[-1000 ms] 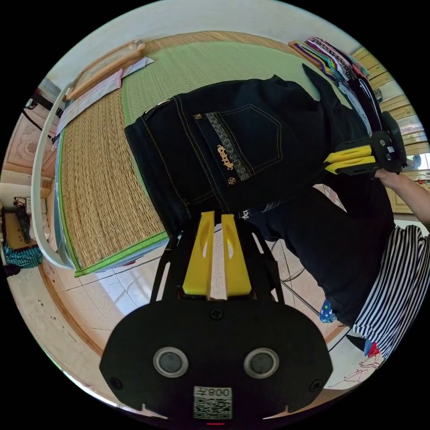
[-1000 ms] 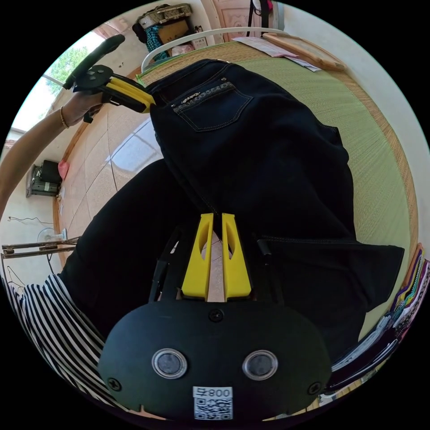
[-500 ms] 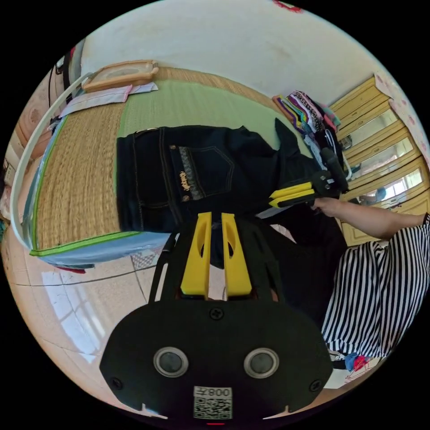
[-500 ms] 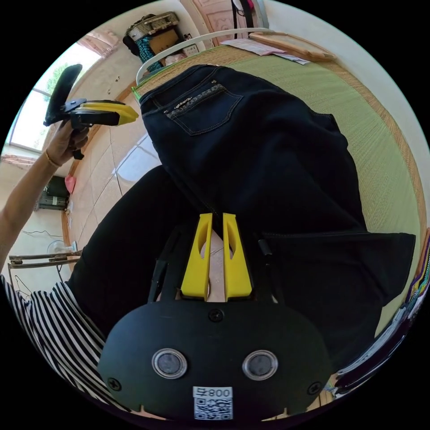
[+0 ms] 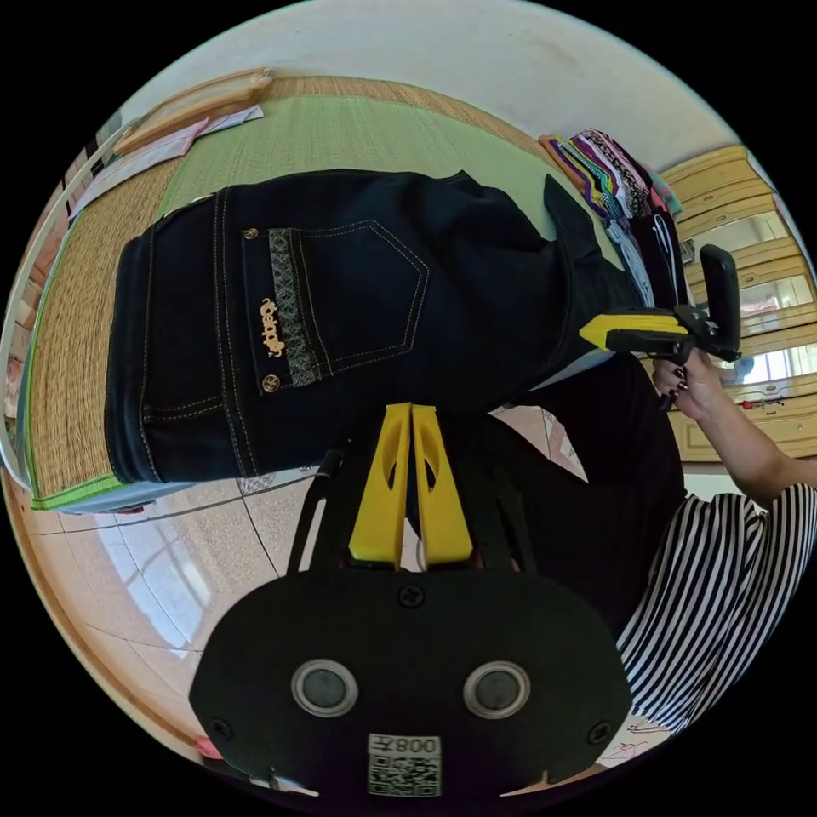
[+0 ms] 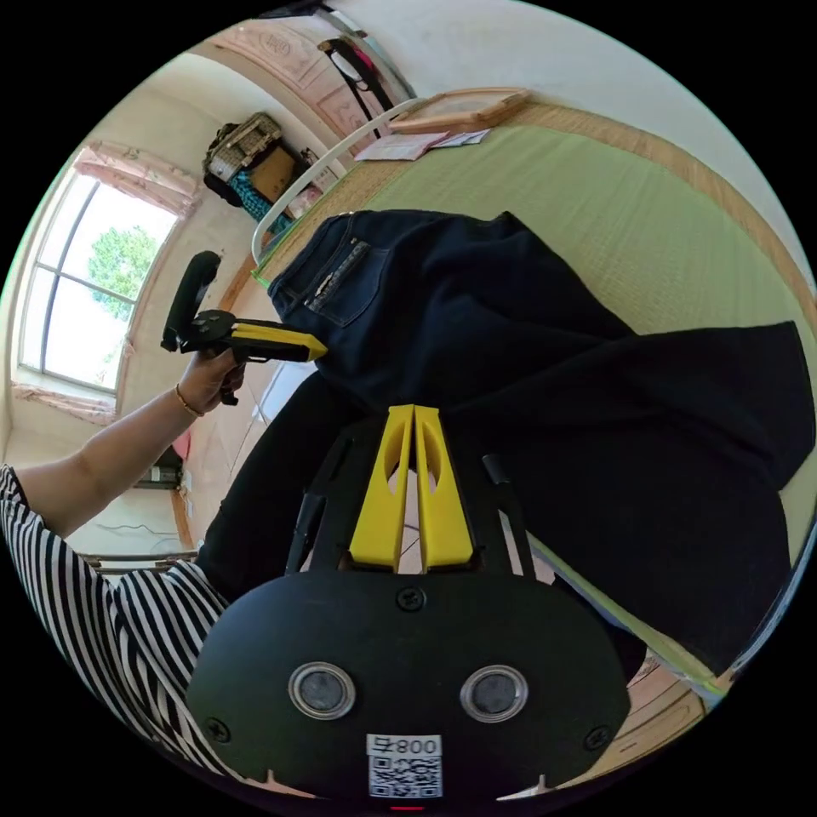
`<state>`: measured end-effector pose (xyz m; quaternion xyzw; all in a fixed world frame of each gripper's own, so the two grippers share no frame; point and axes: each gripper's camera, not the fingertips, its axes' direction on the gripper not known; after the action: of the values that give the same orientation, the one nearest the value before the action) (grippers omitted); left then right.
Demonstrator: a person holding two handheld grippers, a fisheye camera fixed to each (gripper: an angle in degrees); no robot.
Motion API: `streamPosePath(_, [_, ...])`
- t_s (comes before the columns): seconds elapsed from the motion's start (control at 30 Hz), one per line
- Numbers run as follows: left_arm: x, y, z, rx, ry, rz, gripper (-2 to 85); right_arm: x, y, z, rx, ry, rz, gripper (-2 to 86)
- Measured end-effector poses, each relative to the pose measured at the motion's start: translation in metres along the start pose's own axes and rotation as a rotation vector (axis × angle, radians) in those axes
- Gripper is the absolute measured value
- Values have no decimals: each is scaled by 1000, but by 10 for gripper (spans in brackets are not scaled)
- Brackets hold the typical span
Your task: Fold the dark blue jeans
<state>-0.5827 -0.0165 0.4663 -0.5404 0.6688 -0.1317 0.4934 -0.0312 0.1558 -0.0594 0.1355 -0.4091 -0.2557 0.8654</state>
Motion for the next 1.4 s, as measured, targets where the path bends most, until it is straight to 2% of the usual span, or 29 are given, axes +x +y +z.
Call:
streamPosePath(0.2, [23, -19, 1, 56, -13, 52, 4, 81, 0, -38, 46, 48, 198, 2])
streamPosePath(0.37, [64, -56, 11, 124, 152, 145, 25, 119, -5, -29, -42, 56, 249, 2])
streamPosePath(0.43, [80, -75, 21, 123, 200, 180, 36, 126, -1, -36, -8, 37, 251, 3])
streamPosePath(0.53, [107, -111, 44, 94, 237, 223, 56, 141, 5, -52, -6, -12, 264, 5])
streamPosePath(0.67, [134, -158, 76, 31, 265, 234, 69, 171, 13, -104, 105, 17, 316, 21])
streamPosePath(0.9, [175, -201, 115, -77, 208, 292, 62, 241, -23, -175, 204, 59, 459, 70])
streamPosePath(1.2, [218, -223, 129, -78, 184, 327, 23, 303, -90, -203, 113, 175, 587, 90])
streamPosePath(1.4, [250, -235, 136, -77, 163, 379, 16, 323, -117, -198, -28, 299, 621, 87])
